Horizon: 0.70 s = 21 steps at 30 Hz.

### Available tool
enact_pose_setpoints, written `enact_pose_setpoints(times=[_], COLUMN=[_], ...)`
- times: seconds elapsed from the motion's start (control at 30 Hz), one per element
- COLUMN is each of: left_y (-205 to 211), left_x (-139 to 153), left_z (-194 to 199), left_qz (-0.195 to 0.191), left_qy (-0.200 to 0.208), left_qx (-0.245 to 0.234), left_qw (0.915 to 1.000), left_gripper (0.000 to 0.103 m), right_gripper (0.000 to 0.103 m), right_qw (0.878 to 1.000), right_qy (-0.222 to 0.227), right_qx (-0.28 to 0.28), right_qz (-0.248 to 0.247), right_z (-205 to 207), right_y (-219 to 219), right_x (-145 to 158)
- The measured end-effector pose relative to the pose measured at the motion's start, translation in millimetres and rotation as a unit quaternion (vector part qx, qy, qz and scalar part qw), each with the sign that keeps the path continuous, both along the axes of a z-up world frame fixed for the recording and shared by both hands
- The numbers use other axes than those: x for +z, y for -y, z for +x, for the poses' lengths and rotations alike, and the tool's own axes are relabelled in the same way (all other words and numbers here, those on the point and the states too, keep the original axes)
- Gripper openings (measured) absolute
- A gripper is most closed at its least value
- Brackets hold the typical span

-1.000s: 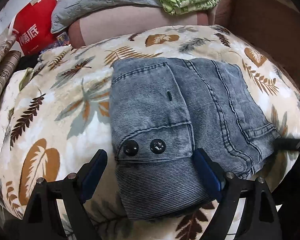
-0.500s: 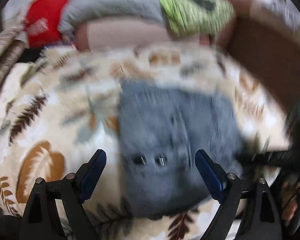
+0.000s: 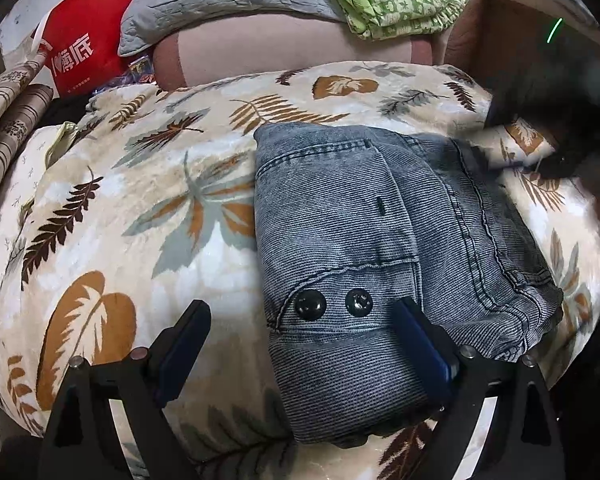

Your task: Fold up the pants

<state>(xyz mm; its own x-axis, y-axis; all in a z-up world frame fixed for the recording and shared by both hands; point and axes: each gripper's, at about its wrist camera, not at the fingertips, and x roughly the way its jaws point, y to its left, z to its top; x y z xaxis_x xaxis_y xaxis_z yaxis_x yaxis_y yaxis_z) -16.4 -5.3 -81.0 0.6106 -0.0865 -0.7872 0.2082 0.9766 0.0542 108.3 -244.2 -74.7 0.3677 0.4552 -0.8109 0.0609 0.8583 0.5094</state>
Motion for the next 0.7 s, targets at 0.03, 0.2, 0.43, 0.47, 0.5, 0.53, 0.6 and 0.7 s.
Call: enact_pose_setpoints(times=[0.03,0.2,0.43,0.47,0.5,0.53,0.6,0.7], left_y=[-0.8,-34.6,-23.0,-23.5,-24.5,-26.3,-29.6,-31.4], left_x=[1.2,40.2,-6.0,-6.3,-9.1,-10.6,-11.6,-13.7], left_z=[1.9,-6.4,13.0,14.0,14.5,14.0,15.8,17.2], left_qz=[-0.012,-0.121,-0.092,-0.094,-0.099,-0.107,-0.119,-0.121], left_qy=[-0.007,0.059,-0.038,-0.039,-0.042,-0.045,-0.051,-0.048], left_qx=[-0.004,0.035,0.021,0.019,0.020,0.024,0.027,0.020], left_qw=[0.9999,0.9902,0.9948,0.9946,0.9940,0.9930,0.9912,0.9913], left_gripper=[0.093,0.093,0.093,0.093,0.093,0.093,0.093,0.093], right_gripper=[0.059,0.056,0.085,0.089,0.094,0.094,0.094,0.094], right_qw=[0.999,1.000,0.989,0.983,0.978,0.972,0.962,0.941], right_qy=[-0.034,-0.022,0.008,0.021,0.026,0.019,-0.003,-0.044], right_qx=[-0.008,0.012,0.058,0.087,0.115,0.149,0.199,0.262], right_qz=[0.002,-0.019,-0.136,-0.159,-0.172,-0.179,-0.189,-0.208], right_z=[6.7,3.6,16.4,27.1,36.1,48.1,73.1,95.7], right_y=[1.5,-2.9,-40.3,-62.2,-81.9,-102.2,-143.8,-194.4], right_x=[-22.8,-17.1,50.2,65.0,72.8,77.4,77.8,61.1])
